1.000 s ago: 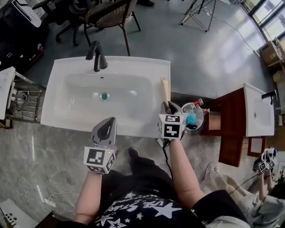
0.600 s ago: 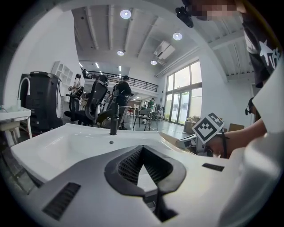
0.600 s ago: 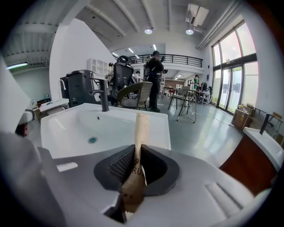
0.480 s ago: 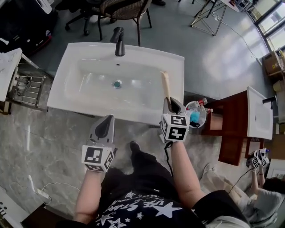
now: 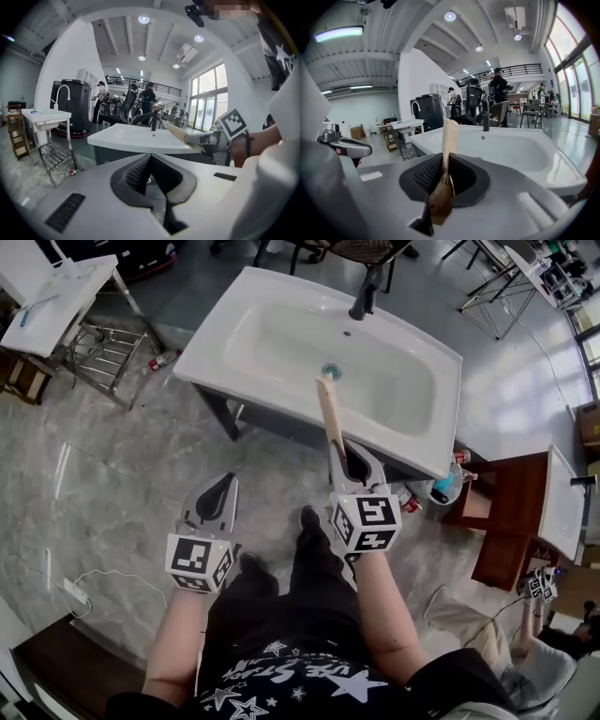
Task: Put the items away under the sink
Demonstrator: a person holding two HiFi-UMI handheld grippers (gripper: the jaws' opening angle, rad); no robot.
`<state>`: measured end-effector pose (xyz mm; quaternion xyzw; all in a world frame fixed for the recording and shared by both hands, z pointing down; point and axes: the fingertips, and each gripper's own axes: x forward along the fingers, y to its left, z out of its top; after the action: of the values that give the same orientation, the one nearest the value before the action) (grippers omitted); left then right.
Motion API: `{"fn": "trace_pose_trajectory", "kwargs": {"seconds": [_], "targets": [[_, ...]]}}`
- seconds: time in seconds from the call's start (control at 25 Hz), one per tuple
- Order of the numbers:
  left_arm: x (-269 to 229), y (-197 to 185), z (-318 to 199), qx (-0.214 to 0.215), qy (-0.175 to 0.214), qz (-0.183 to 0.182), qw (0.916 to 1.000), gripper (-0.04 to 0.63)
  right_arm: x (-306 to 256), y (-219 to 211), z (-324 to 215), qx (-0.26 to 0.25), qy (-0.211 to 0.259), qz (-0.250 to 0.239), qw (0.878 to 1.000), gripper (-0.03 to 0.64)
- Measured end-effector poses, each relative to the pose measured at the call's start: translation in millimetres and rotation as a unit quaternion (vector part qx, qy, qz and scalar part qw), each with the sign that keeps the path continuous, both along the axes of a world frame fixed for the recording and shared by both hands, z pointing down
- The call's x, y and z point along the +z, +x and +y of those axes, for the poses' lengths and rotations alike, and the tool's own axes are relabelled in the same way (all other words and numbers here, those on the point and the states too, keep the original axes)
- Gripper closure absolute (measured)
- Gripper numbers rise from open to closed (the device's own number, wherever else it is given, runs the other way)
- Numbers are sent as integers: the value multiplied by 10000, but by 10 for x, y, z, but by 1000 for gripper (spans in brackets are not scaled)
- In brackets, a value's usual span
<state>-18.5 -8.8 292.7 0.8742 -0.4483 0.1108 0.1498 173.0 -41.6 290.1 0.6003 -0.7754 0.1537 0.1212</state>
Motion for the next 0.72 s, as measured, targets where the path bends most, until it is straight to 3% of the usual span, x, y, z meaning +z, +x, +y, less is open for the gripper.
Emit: {"fn": "trace_pose_trajectory", "kwargs": {"seconds": [0.2, 0.36, 0.52, 0.72], "targets": [[261, -675, 317, -222, -187, 28, 9996, 586, 394, -799, 391, -439, -238, -180, 9986, 574], [547, -979, 493, -308, -337, -7, 9990, 586, 890, -1140, 681, -676, -685, -158, 9952, 574], [805, -1054, 580, -323, -477, 27, 9983, 586, 1478, -951, 824, -181, -1286, -178, 9914, 574], [1164, -971, 572, -400, -578, 186, 9974, 586, 2120, -229, 812, 848, -1716, -55, 9815, 574]]}}
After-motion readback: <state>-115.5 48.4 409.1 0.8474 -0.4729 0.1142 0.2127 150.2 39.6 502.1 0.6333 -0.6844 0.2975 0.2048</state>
